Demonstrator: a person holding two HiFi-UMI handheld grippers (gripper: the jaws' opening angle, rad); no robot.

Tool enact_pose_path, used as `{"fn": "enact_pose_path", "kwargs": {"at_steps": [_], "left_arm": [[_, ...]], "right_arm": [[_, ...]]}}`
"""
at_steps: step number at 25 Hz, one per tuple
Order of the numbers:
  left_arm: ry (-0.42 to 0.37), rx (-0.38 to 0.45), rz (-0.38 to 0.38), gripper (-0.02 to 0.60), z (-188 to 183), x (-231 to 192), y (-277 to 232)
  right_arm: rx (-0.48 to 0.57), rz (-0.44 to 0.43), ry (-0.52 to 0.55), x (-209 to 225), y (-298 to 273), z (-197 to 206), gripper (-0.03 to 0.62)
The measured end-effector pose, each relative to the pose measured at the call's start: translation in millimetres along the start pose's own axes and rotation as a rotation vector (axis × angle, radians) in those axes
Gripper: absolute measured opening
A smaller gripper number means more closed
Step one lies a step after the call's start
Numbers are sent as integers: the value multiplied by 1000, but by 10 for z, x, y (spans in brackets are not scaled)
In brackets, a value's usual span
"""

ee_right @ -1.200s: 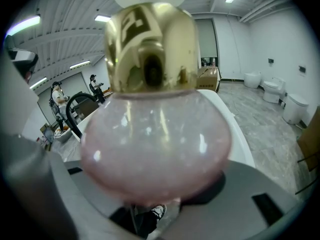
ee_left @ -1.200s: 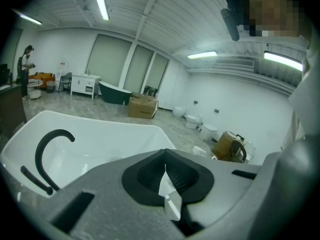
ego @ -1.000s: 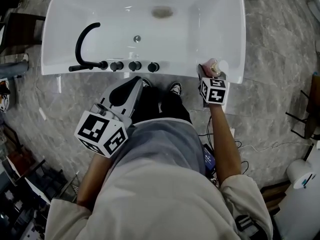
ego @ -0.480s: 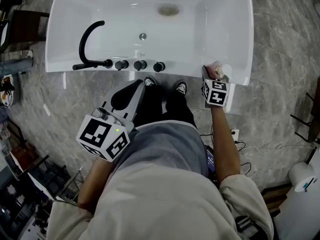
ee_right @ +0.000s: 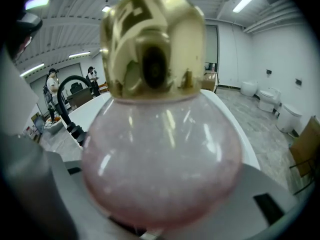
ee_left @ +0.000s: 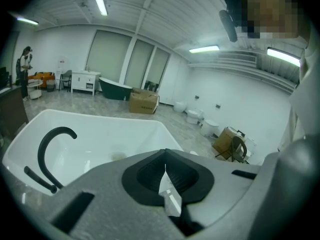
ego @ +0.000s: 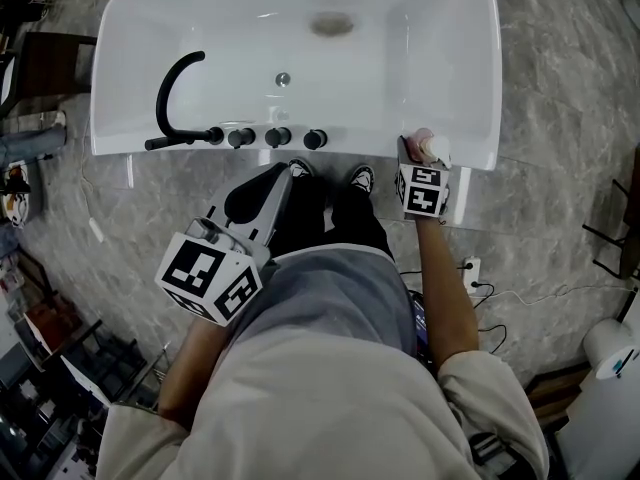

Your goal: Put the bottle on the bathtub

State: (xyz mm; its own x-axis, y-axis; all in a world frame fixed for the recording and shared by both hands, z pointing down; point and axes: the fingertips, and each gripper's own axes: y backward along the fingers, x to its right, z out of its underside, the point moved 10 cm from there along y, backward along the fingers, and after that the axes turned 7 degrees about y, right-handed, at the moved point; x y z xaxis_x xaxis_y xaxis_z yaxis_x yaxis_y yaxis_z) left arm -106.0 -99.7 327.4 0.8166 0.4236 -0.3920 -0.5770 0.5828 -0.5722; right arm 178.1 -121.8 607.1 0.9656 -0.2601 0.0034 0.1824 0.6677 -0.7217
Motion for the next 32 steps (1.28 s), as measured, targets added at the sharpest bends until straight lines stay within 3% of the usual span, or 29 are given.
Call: {"fn": "enact_pose_path", "kwargs": {"at_steps": [6,21,32], "left_arm": [[4,3,16,9,-6,27,-7],[1,8,51,9,49,74,23],[-3,16,105,8,134,122,5]], "right_arm": [[-7,-7,-133,51,3,79,222],[-31,-39,-127,-57,148,201,244],[26,-43,-163,-72,498,175,242]]}}
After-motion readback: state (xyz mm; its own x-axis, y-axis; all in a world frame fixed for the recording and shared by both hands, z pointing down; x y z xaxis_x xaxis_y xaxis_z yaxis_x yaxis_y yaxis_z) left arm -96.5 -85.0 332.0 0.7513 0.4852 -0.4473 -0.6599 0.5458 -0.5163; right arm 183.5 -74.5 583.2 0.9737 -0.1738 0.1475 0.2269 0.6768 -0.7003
